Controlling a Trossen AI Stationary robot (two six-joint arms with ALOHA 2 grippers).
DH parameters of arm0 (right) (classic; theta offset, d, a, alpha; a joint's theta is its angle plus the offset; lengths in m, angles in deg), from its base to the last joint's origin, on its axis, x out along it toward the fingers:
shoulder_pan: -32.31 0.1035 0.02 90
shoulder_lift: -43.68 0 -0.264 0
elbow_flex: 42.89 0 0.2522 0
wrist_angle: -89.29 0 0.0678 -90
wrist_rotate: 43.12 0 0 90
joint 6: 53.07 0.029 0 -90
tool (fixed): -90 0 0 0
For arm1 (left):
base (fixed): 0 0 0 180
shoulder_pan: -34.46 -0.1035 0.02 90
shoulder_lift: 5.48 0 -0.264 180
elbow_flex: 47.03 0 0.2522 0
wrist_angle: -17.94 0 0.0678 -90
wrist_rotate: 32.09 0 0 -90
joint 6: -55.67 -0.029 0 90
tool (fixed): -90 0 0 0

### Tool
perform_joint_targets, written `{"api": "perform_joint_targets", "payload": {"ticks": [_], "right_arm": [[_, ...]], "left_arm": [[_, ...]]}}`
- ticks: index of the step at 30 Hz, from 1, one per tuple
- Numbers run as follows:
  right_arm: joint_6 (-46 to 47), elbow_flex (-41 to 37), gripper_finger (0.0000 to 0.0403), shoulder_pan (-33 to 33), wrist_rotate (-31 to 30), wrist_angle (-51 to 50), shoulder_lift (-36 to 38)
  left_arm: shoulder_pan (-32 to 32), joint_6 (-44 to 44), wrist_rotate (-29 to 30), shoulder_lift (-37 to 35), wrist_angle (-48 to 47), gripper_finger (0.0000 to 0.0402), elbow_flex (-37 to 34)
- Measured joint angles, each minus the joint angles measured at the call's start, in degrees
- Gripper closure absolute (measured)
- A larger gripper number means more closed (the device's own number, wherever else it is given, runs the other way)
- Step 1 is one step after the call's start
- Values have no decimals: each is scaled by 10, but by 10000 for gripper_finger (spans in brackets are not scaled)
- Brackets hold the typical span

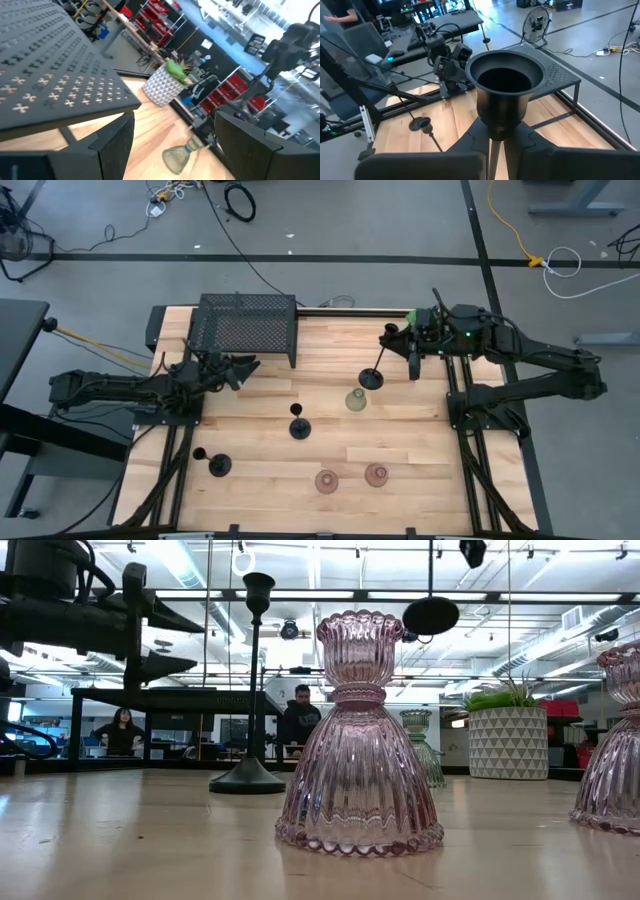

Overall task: Pick & Place candle stick holders
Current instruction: Put the right black candle holder on the shelf

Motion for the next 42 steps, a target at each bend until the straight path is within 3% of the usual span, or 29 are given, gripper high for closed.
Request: {"api": "perform_joint_targets", "payload": {"ticks": [4,10,16,24,42], "right_arm": [[-5,11,383,0,4,7,-23],[-10,28,383,0,5,12,-50],[-8,43,379,0,20,37,-65],[-5,45,383,0,34,68,-70],[11,45,383,4,67,163,-120]], "left_arm": [[0,-33,-30,1,-5,125,37],[0,-149,-43,22,-15,125,127],[0,-225,-60,71,-105,125,242],[0,-252,-100,177,-147,125,357],[-1,-275,-210,396,-150,125,513]]}}
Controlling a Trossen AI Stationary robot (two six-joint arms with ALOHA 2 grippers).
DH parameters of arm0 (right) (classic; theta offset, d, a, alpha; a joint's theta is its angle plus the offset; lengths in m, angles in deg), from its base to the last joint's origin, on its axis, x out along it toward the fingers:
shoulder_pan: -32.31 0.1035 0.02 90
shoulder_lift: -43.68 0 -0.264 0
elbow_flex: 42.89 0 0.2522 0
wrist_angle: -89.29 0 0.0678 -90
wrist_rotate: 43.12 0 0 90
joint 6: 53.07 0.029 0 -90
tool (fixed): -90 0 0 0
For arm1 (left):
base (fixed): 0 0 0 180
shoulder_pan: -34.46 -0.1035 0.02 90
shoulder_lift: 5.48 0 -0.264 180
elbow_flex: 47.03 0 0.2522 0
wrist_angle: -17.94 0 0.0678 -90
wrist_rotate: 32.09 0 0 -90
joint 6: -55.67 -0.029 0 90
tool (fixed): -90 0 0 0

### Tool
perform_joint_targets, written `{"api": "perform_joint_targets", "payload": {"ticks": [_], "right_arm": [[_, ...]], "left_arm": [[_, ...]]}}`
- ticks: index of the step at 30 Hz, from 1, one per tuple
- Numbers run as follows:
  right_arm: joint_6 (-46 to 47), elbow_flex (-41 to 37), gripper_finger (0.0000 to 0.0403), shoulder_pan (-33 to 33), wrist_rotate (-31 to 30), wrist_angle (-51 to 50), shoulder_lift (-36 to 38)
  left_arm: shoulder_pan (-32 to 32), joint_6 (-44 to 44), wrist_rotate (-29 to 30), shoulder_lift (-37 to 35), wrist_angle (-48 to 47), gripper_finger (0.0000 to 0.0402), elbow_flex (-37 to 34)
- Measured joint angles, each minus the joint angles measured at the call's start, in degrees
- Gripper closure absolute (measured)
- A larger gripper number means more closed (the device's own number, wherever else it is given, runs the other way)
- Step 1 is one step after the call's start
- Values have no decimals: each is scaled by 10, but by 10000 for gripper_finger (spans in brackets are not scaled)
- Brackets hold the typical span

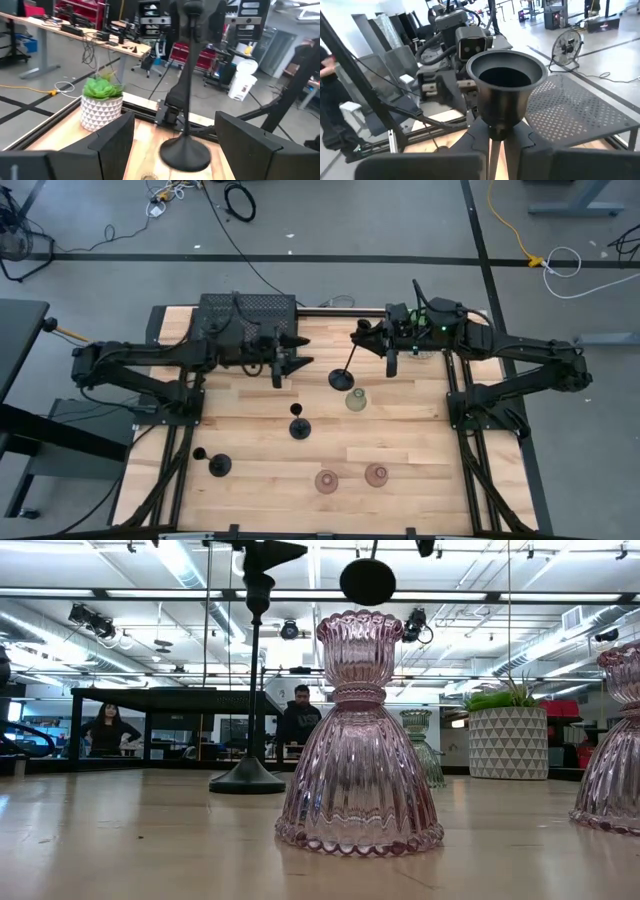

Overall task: Pick & Place candle stick holders
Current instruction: Put the right black candle holder on the shelf

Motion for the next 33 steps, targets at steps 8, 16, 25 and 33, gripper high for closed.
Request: {"api": "perform_joint_targets", "payload": {"ticks": [8,16,25,33], "right_arm": [[0,0,383,10,13,38,-27],[0,0,383,17,12,55,-40],[-6,-1,383,17,7,86,-56],[-15,-1,383,17,7,100,-68]], "left_arm": [[-1,-15,-13,59,-1,125,51],[-1,-14,-25,76,0,125,77],[-1,-9,-25,77,3,125,77],[-1,-9,-24,77,12,125,77]]}}
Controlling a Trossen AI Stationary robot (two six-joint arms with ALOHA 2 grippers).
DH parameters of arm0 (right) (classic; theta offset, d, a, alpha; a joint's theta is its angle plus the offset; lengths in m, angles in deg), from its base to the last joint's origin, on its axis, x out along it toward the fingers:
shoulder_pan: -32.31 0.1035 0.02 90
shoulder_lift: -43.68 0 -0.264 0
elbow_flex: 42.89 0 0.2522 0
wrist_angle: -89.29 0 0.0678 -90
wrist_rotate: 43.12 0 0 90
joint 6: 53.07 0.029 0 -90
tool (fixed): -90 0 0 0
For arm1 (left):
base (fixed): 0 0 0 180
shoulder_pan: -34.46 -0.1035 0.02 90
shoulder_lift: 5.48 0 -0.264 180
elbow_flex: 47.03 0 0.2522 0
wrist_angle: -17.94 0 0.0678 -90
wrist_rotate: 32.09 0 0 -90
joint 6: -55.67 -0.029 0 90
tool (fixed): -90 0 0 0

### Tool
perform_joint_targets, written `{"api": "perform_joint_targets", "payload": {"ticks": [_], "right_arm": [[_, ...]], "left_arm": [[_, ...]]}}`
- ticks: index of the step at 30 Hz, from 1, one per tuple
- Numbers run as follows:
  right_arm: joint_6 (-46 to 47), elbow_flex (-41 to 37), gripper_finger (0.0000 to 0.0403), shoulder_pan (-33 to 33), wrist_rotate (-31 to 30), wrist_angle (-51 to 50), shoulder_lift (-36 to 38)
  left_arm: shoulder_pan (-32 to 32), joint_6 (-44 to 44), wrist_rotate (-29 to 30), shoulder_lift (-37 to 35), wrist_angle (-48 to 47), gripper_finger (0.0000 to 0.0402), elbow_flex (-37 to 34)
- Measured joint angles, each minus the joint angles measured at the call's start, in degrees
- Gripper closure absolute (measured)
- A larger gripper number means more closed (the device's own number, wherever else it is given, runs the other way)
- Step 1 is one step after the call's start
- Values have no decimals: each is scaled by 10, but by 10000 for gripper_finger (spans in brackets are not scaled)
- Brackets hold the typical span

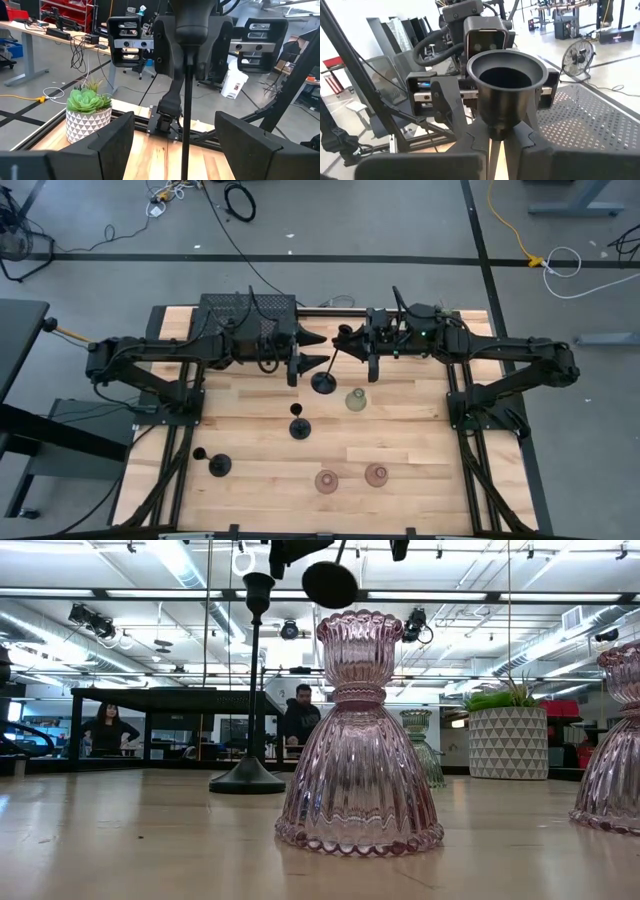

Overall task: Pick & Place candle stick holders
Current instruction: Put the right black candle holder on the shelf

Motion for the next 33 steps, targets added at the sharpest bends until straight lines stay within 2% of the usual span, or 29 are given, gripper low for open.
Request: {"api": "perform_joint_targets", "payload": {"ticks": [10,18,33], "right_arm": [[-5,0,383,-1,0,1,-3],[-5,0,383,-1,0,-4,-4],[-5,0,383,-1,0,-3,-4]], "left_arm": [[4,15,-7,42,30,125,0],[2,11,-8,41,38,129,-1],[2,11,8,41,60,209,-1]]}}
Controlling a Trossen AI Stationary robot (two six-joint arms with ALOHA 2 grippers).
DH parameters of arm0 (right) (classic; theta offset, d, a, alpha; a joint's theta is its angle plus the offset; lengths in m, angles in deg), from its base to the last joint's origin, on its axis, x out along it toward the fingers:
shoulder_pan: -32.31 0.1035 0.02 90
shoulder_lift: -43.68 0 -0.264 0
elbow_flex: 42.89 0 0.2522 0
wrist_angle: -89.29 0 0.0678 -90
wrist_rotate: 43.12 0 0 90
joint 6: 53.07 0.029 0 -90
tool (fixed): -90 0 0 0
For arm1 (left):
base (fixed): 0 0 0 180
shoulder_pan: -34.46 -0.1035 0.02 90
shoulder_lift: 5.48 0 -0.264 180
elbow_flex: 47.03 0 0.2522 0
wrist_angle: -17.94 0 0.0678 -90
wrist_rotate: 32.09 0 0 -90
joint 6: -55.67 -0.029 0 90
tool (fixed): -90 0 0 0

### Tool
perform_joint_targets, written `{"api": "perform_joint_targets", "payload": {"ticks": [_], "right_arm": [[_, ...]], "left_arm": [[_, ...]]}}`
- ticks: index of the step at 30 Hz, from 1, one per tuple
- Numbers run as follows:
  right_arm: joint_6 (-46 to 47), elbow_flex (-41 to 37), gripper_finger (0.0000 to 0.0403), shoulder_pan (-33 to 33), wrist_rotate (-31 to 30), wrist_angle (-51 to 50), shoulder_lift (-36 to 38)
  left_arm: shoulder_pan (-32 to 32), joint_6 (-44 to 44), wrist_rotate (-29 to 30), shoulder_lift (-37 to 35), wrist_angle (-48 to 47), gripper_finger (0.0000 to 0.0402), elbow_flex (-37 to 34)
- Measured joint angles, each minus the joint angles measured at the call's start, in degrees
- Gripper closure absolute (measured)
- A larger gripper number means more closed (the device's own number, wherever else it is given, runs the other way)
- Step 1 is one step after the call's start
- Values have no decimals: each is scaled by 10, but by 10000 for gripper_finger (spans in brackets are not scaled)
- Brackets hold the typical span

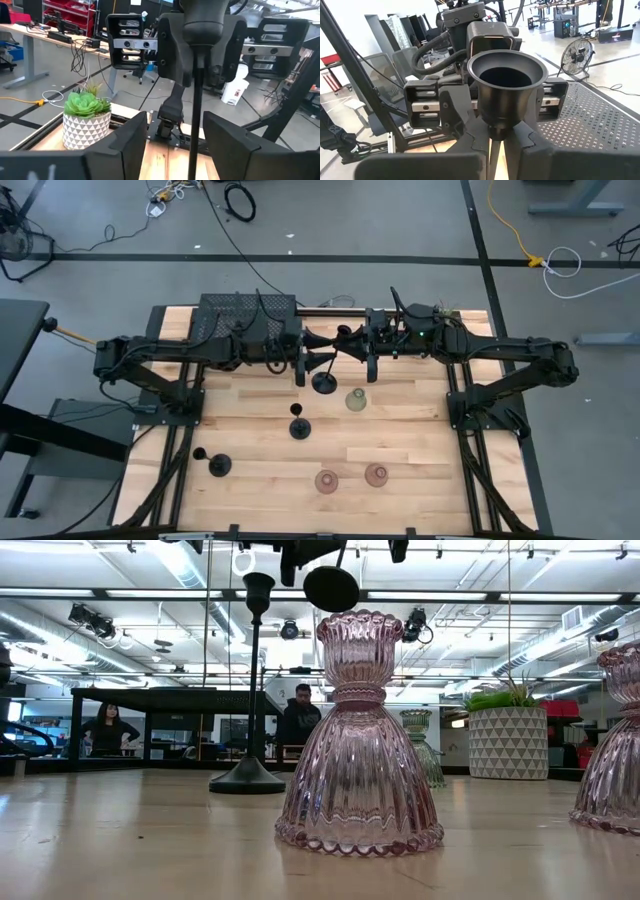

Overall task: Pick & Place candle stick holders
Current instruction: Put the right black candle holder on the shelf

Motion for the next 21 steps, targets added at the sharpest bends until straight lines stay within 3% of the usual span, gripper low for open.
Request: {"api": "perform_joint_targets", "payload": {"ticks": [15,21], "right_arm": [[0,0,383,0,0,-5,0],[0,0,383,0,-2,-10,0]], "left_arm": [[5,5,-4,39,43,224,0],[2,5,-5,38,43,290,0]]}}
